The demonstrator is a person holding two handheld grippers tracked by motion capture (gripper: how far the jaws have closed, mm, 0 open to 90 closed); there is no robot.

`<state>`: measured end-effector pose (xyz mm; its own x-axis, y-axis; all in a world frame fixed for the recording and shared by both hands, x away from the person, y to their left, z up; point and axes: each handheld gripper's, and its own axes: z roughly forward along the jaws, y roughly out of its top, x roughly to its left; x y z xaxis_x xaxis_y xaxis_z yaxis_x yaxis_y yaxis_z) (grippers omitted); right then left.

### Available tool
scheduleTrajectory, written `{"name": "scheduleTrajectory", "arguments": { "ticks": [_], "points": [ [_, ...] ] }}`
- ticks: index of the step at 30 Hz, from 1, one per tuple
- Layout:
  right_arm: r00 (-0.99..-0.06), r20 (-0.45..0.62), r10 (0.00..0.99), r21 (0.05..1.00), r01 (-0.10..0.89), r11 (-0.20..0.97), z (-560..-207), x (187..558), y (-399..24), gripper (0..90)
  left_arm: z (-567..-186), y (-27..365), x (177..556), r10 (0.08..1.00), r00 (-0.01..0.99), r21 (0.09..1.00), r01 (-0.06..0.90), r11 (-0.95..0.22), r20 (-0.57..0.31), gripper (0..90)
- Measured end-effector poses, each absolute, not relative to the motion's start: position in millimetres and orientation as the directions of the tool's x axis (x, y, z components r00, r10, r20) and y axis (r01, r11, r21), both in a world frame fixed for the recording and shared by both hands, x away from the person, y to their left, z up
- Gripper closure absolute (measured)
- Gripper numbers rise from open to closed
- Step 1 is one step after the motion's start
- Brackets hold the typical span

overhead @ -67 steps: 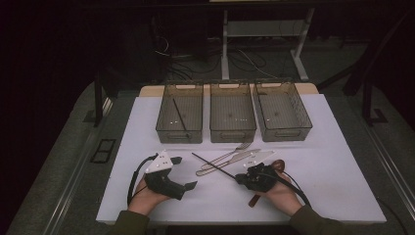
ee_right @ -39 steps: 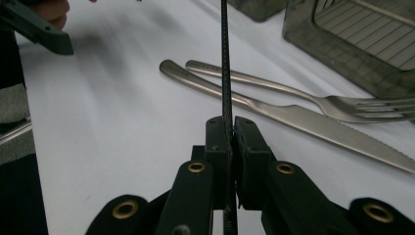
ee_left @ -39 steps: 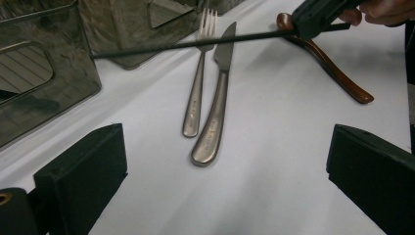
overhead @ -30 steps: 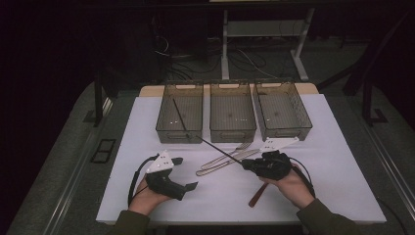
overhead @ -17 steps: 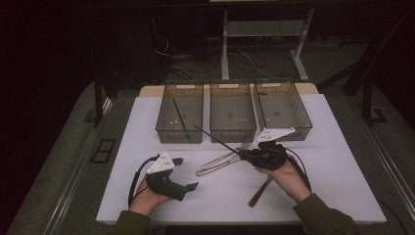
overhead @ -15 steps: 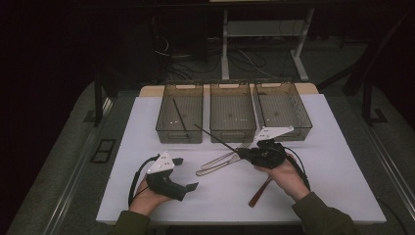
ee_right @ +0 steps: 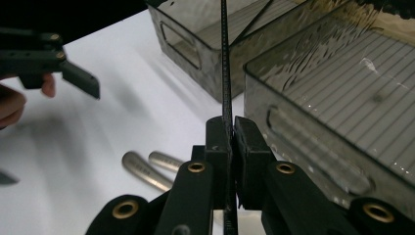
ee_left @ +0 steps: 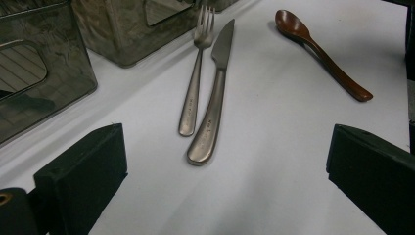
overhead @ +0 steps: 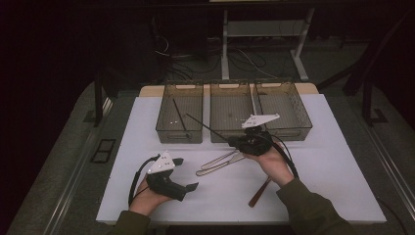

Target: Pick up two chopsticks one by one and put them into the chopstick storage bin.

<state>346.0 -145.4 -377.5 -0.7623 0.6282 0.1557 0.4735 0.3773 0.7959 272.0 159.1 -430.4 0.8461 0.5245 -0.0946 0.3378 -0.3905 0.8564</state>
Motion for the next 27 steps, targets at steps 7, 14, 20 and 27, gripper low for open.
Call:
{"name": "scheduleTrajectory", "arguments": {
  "ticks": [7,14,20,27],
  "points": [
    [-0.749,0.140,0.648,0.783,0.484,0.391,-373.6,367.9,-129.1,84.4,-430.3,158.8,272.1,0.521,0.848,0.856,0.339,-0.390,-0.098,0.6],
    [-0.727,0.150,0.670,0.775,0.507,0.378,-368.7,386.9,-115.6,84.4,-430.2,157.5,271.9,0.517,0.851,0.854,0.337,-0.396,-0.096,0.6],
    [-0.712,0.146,0.686,0.766,0.520,0.377,-365.1,404.1,-104.8,84.4,-430.1,157.0,271.7,0.514,0.852,0.856,0.334,-0.394,-0.096,0.6],
    [-0.685,0.154,0.712,0.734,0.561,0.382,-365.1,425.9,-86.2,84.4,-430.2,156.7,272.4,0.510,0.855,0.858,0.330,-0.392,-0.096,0.6]
  ]
}}
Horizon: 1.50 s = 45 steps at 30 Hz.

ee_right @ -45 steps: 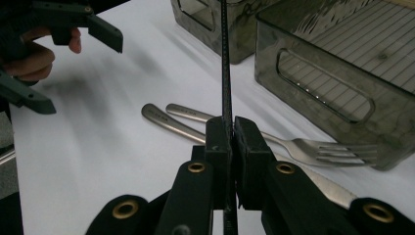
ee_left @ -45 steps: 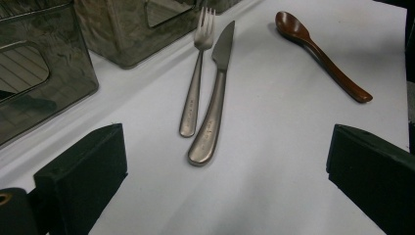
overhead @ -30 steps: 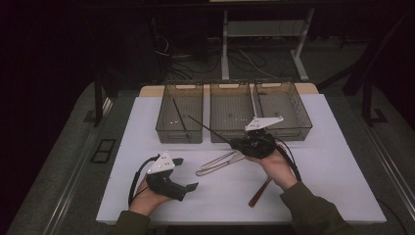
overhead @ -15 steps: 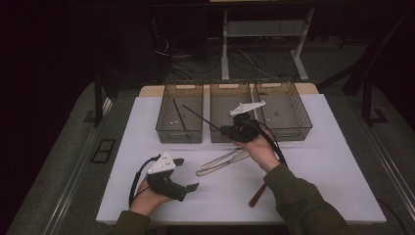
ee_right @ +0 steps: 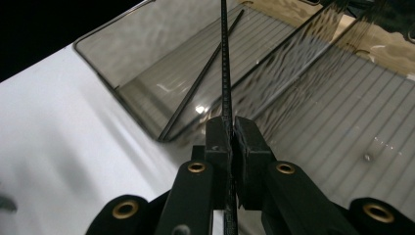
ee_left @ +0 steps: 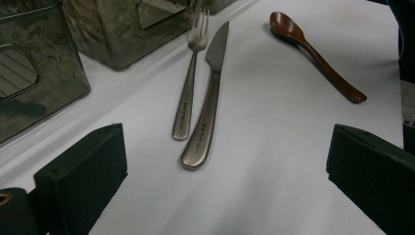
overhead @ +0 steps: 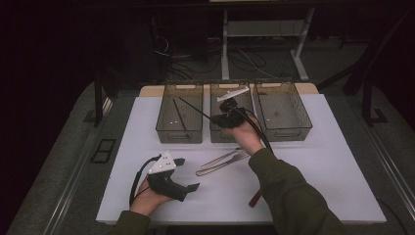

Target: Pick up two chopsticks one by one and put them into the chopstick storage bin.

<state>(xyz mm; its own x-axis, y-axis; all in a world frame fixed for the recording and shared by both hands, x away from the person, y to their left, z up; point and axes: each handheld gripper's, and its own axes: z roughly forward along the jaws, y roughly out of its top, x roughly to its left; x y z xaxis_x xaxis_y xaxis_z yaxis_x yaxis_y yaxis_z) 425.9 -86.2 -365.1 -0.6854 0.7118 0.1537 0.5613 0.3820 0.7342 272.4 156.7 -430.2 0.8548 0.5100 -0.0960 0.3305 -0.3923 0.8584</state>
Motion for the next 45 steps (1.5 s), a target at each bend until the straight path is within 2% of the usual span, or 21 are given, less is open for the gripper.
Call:
{"name": "scheduleTrajectory", "arguments": {
  "ticks": [11,28,35,42,45],
  "points": [
    [-0.655,0.132,0.744,0.706,0.589,0.393,-361.4,452.3,-59.6,84.3,-429.6,156.3,272.7,0.506,0.857,0.862,0.326,-0.388,-0.097,0.7],
    [-0.649,0.150,0.746,0.669,0.622,0.406,-372.4,469.4,-9.7,84.2,-427.9,155.6,270.7,0.504,0.857,0.868,0.328,-0.374,-0.107,0.7],
    [-0.641,0.155,0.752,0.663,0.632,0.402,-375.8,472.6,-3.9,82.7,-427.5,155.7,270.1,0.504,0.857,0.870,0.327,-0.368,-0.109,0.7],
    [-0.652,0.168,0.739,0.691,0.612,0.384,-366.8,470.9,-10.5,70.2,-427.2,156.3,270.8,0.501,0.859,0.870,0.321,-0.375,-0.102,0.7],
    [-0.670,0.168,0.723,0.700,0.597,0.390,-362.4,468.3,-13.9,61.6,-427.2,156.8,270.7,0.501,0.860,0.869,0.321,-0.377,-0.100,0.7]
  ]
}}
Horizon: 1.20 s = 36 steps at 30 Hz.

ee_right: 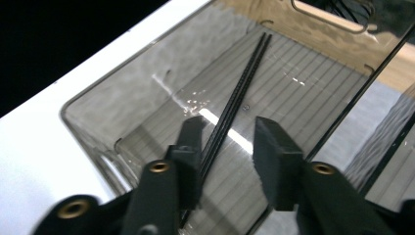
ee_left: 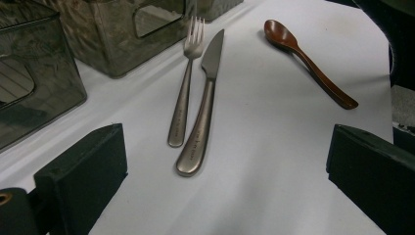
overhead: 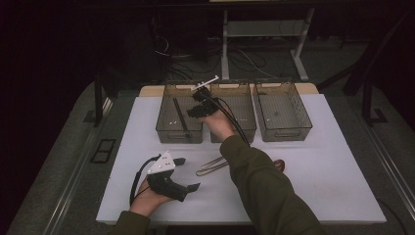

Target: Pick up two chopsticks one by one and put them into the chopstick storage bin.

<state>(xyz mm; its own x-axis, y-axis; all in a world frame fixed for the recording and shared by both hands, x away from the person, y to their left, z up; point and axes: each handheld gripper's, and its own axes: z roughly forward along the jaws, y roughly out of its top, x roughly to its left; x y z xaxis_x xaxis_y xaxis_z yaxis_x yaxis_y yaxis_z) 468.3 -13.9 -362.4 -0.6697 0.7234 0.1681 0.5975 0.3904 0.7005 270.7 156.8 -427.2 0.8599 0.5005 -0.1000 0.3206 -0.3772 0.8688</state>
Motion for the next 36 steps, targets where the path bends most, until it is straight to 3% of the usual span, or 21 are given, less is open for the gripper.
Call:
{"name": "scheduleTrajectory", "arguments": {
  "ticks": [6,10,36],
  "points": [
    [-0.706,0.178,0.685,0.724,0.565,0.394,-350.6,459.7,-30.3,46.9,-427.4,157.5,270.9,0.504,0.858,0.867,0.324,-0.379,-0.101,0.6],
    [-0.730,0.166,0.664,0.738,0.538,0.407,-345.4,452.6,-40.2,41.8,-427.7,157.3,271.3,0.506,0.857,0.866,0.323,-0.382,-0.097,0.6],
    [-0.811,0.139,0.568,0.811,0.423,0.404,-349.4,380.7,-129.3,33.6,-429.3,156.7,271.2,0.518,0.850,0.860,0.335,-0.386,-0.098,0.6]
  ]
}}
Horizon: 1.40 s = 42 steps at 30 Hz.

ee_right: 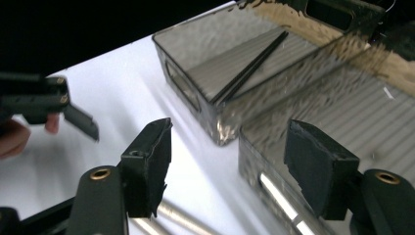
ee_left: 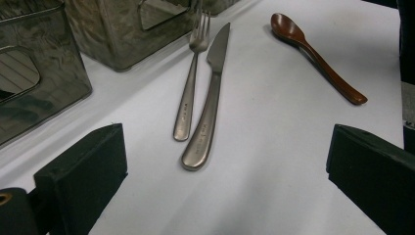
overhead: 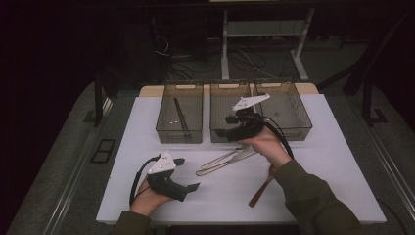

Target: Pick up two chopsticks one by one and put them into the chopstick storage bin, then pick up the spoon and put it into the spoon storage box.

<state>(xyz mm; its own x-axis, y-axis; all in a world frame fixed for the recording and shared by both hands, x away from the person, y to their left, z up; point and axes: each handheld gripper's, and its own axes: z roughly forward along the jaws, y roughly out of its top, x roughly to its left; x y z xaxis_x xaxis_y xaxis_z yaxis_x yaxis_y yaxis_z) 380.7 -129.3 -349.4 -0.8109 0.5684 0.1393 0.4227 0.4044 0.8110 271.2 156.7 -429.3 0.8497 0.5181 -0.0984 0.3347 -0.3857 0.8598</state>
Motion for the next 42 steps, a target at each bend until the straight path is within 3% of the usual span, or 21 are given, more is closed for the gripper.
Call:
{"name": "scheduleTrajectory", "arguments": {
  "ticks": [26,42],
  "points": [
    [-0.797,0.184,0.576,0.823,0.445,0.352,-387.4,307.6,-222.5,31.7,-428.3,157.6,270.4,0.527,0.845,0.860,0.336,-0.384,-0.095,0.7],
    [-0.779,0.216,0.589,0.804,0.484,0.345,-409.3,276.4,-256.3,37.6,-427.9,158.2,270.2,0.528,0.844,0.860,0.333,-0.387,-0.089,0.7]
  ]
}}
